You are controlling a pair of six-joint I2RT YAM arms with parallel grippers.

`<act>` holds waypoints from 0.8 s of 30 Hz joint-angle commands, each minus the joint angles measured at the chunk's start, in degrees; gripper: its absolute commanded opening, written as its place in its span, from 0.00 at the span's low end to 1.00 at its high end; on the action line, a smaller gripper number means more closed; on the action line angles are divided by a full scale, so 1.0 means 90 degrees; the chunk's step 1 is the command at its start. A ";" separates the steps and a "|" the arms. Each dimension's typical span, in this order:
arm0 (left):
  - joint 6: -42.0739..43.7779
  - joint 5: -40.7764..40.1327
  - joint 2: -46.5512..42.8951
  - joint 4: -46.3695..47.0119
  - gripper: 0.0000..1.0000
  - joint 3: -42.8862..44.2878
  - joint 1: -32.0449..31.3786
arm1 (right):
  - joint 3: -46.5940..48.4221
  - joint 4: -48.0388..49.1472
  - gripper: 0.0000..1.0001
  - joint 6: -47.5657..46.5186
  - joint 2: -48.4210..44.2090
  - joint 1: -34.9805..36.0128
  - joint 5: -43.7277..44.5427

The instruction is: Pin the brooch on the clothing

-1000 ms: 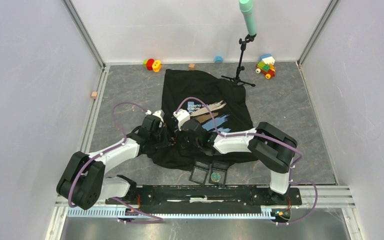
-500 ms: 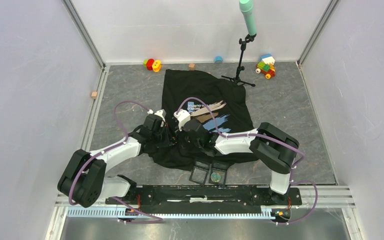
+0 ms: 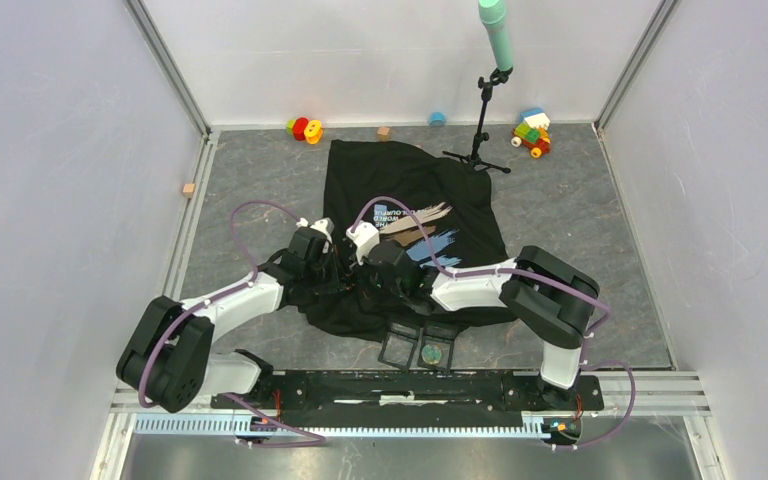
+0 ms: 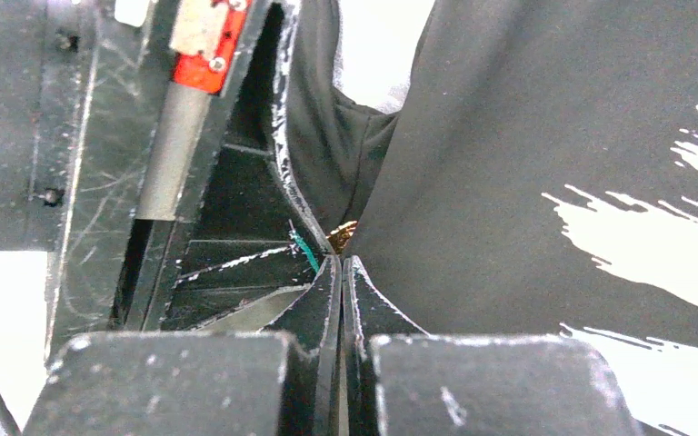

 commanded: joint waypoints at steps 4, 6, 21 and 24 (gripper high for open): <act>0.0299 -0.0081 0.0217 -0.0326 0.02 0.0062 -0.0047 | 0.0038 0.0418 0.00 -0.0185 -0.0262 0.0122 -0.0246; 0.0244 -0.0065 0.0167 -0.0263 0.02 0.0024 -0.0048 | 0.0000 0.0396 0.00 -0.0172 -0.0207 0.0131 -0.0261; 0.0068 -0.0104 -0.0189 -0.0110 0.02 -0.0171 -0.0053 | -0.0651 0.0667 0.06 0.0000 -0.0306 0.0133 -0.0384; 0.0049 -0.0093 -0.0215 -0.0100 0.02 -0.0181 -0.0047 | -0.0772 0.0717 0.21 -0.0013 -0.0543 0.0134 -0.0452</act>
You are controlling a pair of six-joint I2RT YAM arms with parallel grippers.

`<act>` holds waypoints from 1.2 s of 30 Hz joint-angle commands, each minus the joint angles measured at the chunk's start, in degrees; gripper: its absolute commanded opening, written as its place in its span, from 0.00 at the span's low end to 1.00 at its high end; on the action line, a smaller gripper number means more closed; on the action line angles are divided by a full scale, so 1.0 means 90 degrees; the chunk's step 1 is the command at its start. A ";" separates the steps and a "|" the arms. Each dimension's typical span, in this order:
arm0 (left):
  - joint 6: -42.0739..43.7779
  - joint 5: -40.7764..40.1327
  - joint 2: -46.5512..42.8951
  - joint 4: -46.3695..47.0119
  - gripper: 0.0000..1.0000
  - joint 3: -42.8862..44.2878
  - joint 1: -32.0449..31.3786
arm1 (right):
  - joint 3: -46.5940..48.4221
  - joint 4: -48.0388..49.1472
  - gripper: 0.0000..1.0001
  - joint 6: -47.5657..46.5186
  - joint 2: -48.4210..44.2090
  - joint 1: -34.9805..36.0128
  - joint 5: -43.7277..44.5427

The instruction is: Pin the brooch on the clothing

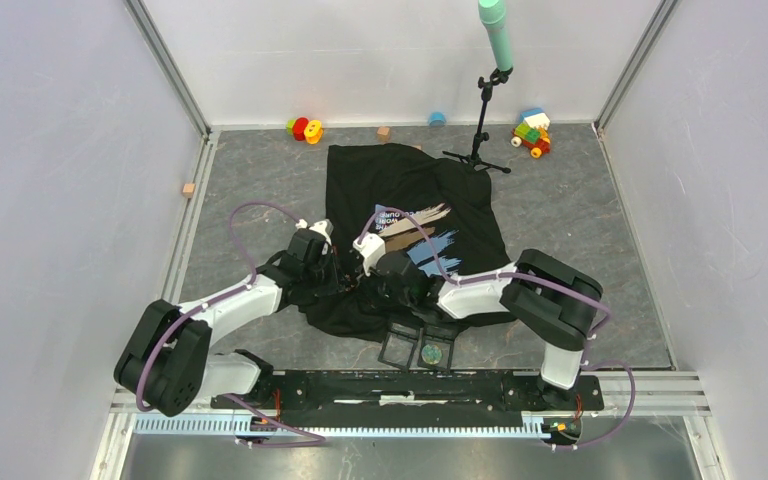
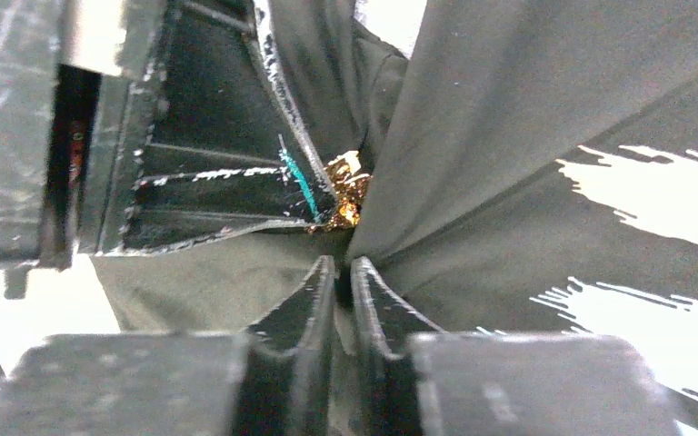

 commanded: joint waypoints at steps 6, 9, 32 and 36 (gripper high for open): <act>0.0036 -0.0032 -0.0116 -0.0046 0.02 -0.0120 -0.0025 | -0.0544 0.0303 0.47 0.0058 -0.1164 0.0043 0.0152; 0.0016 -0.0006 -0.0111 -0.0004 0.02 -0.0139 -0.0027 | -0.0654 0.0148 0.51 0.0046 -0.1335 0.0010 0.0413; -0.0236 0.0271 -0.0197 0.0492 0.02 -0.0358 -0.0028 | -0.0498 0.1391 0.22 -0.0307 -0.0030 0.0010 -0.0105; -0.0212 0.0547 -0.0187 0.0656 0.02 -0.0427 -0.0025 | -0.0614 0.1977 0.06 -0.0464 0.0034 0.0010 -0.0354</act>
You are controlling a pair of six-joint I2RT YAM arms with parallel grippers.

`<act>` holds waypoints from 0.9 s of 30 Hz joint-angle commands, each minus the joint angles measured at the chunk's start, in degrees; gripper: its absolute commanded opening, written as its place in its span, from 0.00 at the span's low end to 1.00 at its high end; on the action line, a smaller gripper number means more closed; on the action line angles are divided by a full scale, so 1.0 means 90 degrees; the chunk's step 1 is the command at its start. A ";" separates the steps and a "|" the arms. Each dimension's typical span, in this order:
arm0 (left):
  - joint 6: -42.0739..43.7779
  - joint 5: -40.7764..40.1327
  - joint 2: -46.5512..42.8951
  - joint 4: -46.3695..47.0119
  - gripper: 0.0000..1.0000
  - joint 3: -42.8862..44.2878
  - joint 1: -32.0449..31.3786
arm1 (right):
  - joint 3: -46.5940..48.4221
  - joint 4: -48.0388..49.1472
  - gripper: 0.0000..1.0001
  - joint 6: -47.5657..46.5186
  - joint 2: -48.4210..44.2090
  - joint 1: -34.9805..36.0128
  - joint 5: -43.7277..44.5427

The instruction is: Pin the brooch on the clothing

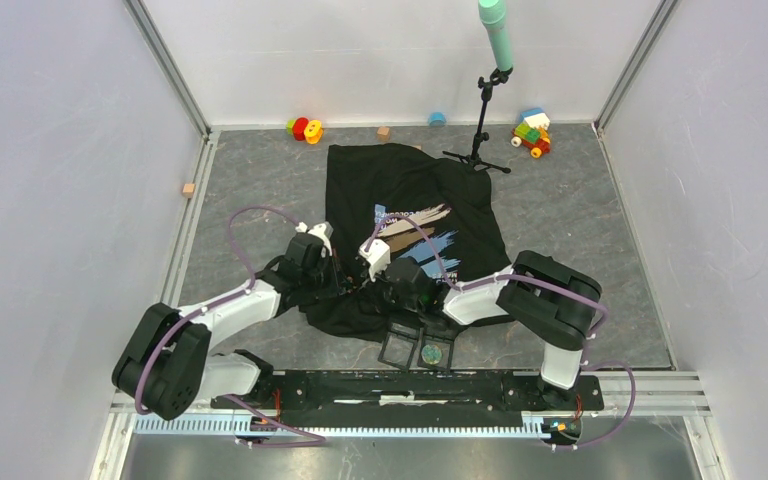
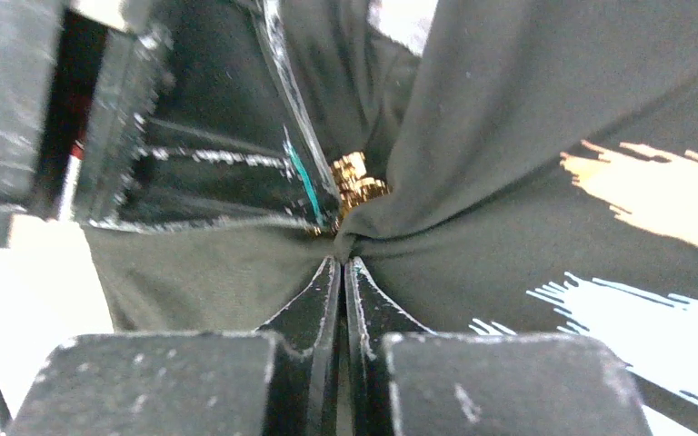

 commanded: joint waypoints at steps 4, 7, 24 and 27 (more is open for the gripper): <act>-0.0168 0.0621 -0.0216 0.0835 0.02 -0.0332 -0.0030 | 0.0005 0.1073 0.00 -0.0278 0.0113 0.0015 -0.0428; -0.0215 0.0682 -0.0408 0.1023 0.02 -0.0436 -0.0030 | 0.0014 0.0946 0.00 -0.0272 0.0171 0.0008 -0.0338; -0.0766 0.1172 -0.1267 0.1660 0.02 -0.0732 0.0042 | -0.0122 0.0835 0.00 -0.0101 0.0331 0.0001 -0.0471; -0.0837 0.1319 -0.1274 0.1810 0.02 -0.0771 0.0062 | -0.0168 0.0854 0.00 -0.0108 0.0278 0.0000 -0.0488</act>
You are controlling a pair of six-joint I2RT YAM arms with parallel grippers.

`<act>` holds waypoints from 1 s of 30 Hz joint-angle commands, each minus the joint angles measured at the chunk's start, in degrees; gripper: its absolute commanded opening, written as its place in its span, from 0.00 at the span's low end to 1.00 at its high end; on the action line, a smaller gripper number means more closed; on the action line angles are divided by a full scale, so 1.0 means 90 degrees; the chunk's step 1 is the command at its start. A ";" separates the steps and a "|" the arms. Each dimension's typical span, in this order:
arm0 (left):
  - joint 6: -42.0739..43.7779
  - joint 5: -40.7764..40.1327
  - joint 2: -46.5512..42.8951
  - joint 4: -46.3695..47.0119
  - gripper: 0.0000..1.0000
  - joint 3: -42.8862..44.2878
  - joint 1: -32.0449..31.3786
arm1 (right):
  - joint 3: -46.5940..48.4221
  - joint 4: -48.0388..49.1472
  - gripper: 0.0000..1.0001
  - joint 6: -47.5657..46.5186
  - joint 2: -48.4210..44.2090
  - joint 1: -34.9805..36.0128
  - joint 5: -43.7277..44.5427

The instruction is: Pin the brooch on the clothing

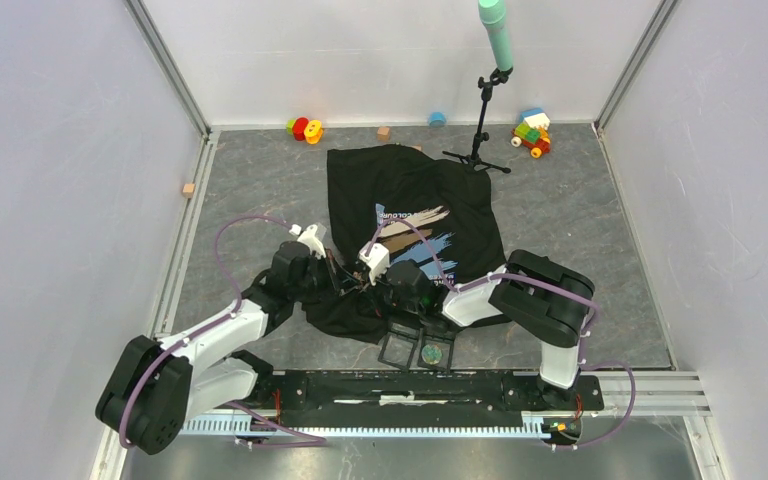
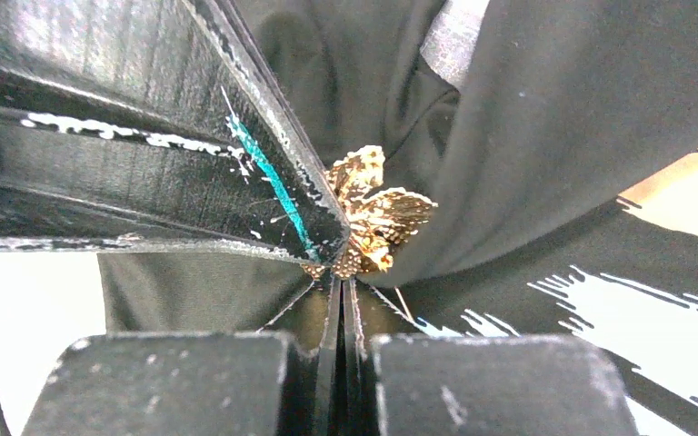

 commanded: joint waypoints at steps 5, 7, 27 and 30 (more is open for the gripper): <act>-0.0306 0.0484 -0.0171 0.0381 0.02 0.0073 0.0146 | -0.0247 0.0184 0.09 0.0015 -0.0406 0.0014 -0.0156; -0.0319 0.0564 -0.0170 0.0284 0.02 0.0076 0.0285 | -0.0388 0.0052 0.23 -0.0082 -0.0786 0.0012 -0.0113; -0.0172 0.1153 0.0312 0.0329 0.02 0.0113 0.0698 | -0.1195 -0.0037 0.71 0.0797 -0.1939 -0.1522 -0.1102; -0.0174 0.1145 0.0334 0.0342 0.02 0.0106 0.0711 | -0.1421 0.1102 0.75 0.1590 -0.1671 -0.1584 -0.1728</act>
